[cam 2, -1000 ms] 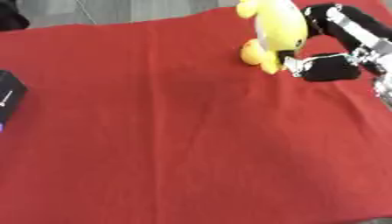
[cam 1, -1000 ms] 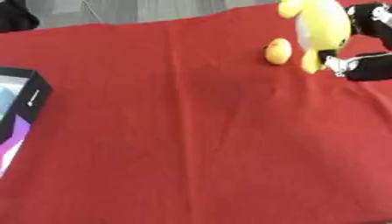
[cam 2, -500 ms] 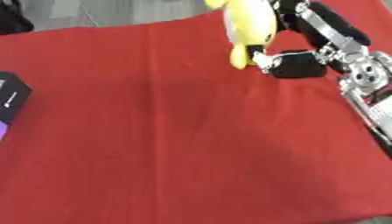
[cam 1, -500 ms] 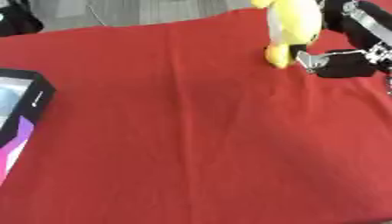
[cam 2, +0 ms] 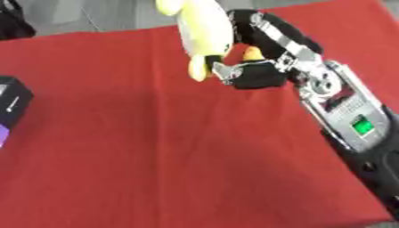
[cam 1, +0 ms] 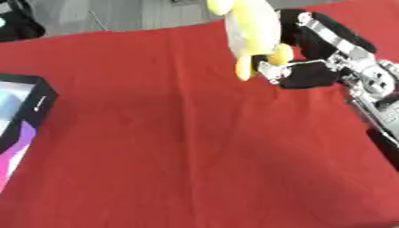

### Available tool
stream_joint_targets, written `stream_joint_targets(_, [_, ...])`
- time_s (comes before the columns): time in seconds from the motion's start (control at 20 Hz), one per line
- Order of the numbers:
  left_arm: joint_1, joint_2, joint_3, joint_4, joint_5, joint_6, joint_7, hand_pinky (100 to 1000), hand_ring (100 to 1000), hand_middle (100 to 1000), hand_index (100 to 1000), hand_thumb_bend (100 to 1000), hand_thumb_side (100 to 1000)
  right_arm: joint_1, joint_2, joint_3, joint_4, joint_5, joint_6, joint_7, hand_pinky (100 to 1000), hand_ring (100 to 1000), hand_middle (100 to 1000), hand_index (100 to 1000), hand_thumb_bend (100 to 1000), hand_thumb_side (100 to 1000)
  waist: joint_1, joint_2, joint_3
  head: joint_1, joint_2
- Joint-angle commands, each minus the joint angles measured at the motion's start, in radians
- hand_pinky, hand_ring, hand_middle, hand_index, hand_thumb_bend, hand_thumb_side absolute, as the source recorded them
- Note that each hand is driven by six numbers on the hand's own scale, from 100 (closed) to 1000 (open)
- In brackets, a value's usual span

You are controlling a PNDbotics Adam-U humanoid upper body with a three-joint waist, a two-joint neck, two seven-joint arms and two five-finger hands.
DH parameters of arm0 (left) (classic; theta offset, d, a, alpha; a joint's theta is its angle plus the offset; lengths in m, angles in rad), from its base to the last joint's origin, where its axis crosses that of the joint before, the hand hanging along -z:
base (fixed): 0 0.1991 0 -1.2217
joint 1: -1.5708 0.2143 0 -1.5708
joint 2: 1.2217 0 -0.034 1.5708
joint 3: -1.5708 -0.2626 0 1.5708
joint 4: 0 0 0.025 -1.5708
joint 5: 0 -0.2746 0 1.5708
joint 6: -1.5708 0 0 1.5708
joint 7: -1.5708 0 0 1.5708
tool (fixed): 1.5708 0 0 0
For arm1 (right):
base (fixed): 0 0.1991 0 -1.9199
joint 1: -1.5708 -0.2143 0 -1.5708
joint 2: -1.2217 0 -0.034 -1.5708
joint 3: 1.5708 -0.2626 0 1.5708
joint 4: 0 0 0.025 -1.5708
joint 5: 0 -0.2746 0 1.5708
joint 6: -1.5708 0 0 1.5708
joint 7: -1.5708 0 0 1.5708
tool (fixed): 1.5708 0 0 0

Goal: Pick up the objects with one hand, pass them to the other hand, and then place them into the box on the other side of the table.

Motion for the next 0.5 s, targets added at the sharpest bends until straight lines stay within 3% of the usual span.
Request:
stream_joint_targets(0.05, [-0.05,0.041,-0.042,-0.025,-0.019,0.003,-0.053,761,657,662,704,561,472,-0.033,0.019,0.018,0.022,0.015,-0.025,0.01,763,638,576,662,100,100,0.004,-0.042,0.005,-0.005,0.001])
stream_joint_targets(0.3, [-0.115,0.026,-0.132,-0.014,-0.055,0.032,-0.143,761,665,673,710,573,478,-0.06,0.069,0.05,0.085,0.043,-0.073,-0.004,766,643,578,663,100,100,0.008,-0.057,0.017,-0.014,0.016])
stream_joint_targets(0.5, [-0.147,0.009,-0.17,-0.007,-0.088,0.055,-0.211,762,670,681,715,581,482,-0.073,0.093,0.067,0.118,0.064,-0.109,-0.021,769,645,579,664,100,100,0.01,-0.066,0.023,-0.018,0.022])
